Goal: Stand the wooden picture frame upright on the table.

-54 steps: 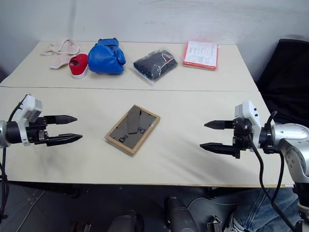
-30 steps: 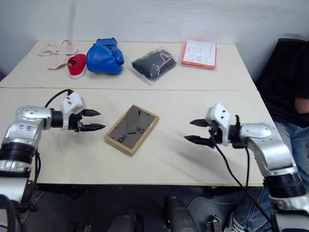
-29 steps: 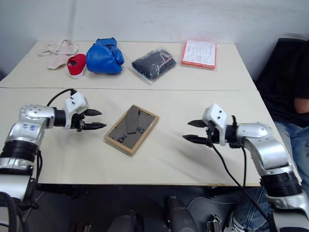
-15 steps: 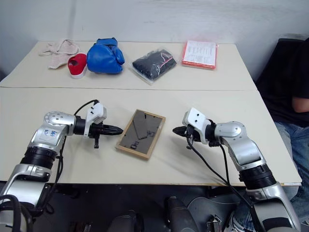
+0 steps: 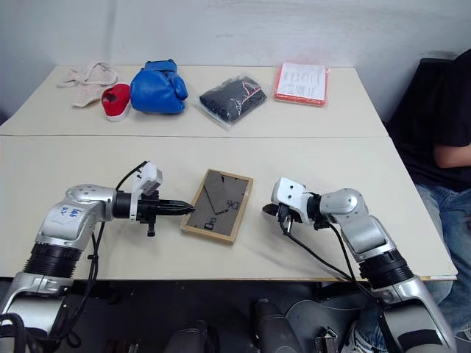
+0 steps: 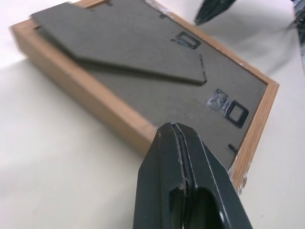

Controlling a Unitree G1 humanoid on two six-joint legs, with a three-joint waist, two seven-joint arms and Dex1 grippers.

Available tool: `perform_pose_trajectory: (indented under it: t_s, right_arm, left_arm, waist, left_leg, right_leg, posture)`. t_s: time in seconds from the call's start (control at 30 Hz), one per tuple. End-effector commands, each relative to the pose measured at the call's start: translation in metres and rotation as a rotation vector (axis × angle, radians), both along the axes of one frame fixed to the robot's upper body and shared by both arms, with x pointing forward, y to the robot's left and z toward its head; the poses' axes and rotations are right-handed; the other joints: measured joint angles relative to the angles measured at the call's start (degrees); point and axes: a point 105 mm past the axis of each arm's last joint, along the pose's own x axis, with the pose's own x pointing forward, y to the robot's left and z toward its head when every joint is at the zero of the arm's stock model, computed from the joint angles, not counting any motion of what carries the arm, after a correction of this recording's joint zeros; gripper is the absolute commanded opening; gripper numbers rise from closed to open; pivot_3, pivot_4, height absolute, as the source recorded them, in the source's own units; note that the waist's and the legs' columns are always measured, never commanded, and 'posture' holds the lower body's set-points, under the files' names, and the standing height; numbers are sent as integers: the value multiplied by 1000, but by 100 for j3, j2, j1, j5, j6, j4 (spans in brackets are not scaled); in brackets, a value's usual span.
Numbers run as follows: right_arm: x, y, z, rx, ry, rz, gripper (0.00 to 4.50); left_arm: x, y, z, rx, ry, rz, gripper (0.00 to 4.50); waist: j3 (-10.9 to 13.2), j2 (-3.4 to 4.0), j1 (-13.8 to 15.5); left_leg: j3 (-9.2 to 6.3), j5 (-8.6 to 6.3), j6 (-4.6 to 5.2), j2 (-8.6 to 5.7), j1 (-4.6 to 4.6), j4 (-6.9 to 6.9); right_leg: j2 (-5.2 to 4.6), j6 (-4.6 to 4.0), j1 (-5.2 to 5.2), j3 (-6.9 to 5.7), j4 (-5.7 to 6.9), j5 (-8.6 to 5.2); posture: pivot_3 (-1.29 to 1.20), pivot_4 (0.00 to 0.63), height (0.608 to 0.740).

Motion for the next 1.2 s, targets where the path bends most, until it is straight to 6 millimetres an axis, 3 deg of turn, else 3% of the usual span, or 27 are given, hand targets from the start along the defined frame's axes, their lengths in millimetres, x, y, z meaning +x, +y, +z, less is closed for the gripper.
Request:
perform_pose_trajectory:
  t_s: [0.03,0.1,0.23,0.37,0.5,0.7,0.8,0.93,1.07,1.2]
  right_arm:
    - [-1,10,16,18,-56,40,0]
    - [-1,11,16,22,-53,39,0]
    - [-2,13,13,25,-48,41,0]
    - [-1,15,11,10,-46,54,0]
    - [3,11,10,-17,-60,44,0]
    - [8,5,9,-59,-88,38,0]
    - [8,3,8,-113,-125,57,0]
    - [7,8,8,-153,-164,96,0]
    - [3,13,5,-211,-209,149,0]
    - [1,19,1,-222,-219,167,0]
  left_arm:
    - [3,25,8,60,-47,56,13]
    - [3,33,8,121,-70,51,13]
    - [3,27,-5,190,-83,6,13]
    - [0,-11,-15,135,-68,-67,13]
    - [-7,-26,-15,74,-41,-96,13]
    - [-10,-10,-21,32,83,-5,13]
    - [-18,4,-23,-44,313,84,563]
    - [-24,6,-14,-160,539,138,1760]
    - [-20,1,-16,-183,640,178,2956]
    - [-21,-13,-31,-133,704,164,4107]
  waist:
    - [0,0,-3]
    - [0,0,-1]
    - [0,0,26]
    - [0,0,84]
    - [0,0,110]
    - [0,0,39]
    - [0,0,3]
    - [0,0,-2]
    - [0,0,3]
    - [-7,3,13]
  left_leg:
    - [0,-6,10,0,0,0]
    - [0,-7,12,1,-4,0]
    - [0,-3,6,1,-6,1]
    - [0,0,-1,-1,-12,8]
    - [0,0,-1,-1,-16,10]
    - [0,0,0,0,-13,9]
    - [-1,-3,5,0,-12,9]
    - [-3,-11,19,0,-10,9]
    - [-3,-8,14,-1,-10,10]
    - [-4,8,-14,-2,4,10]
  right_leg:
    - [0,0,-1,0,0,0]
    - [0,-1,-5,0,1,0]
    - [-2,-2,-4,-1,-3,-1]
    - [-4,-1,-4,-2,-5,-1]
    - [-4,-1,-6,-2,-5,0]
    - [-2,-1,-7,-2,0,0]
    - [-2,-1,-6,-2,2,0]
    - [0,-1,-5,-2,3,-1]
    - [0,-1,-5,-2,1,-1]
    - [0,-1,8,-2,1,-1]
  posture:
    - [0,150,740]
    - [0,150,740]
    - [0,150,740]
    - [0,150,740]
    - [0,150,740]
    - [0,150,740]
    - [0,150,740]
    - [0,150,740]
    - [0,150,740]
    - [0,150,740]
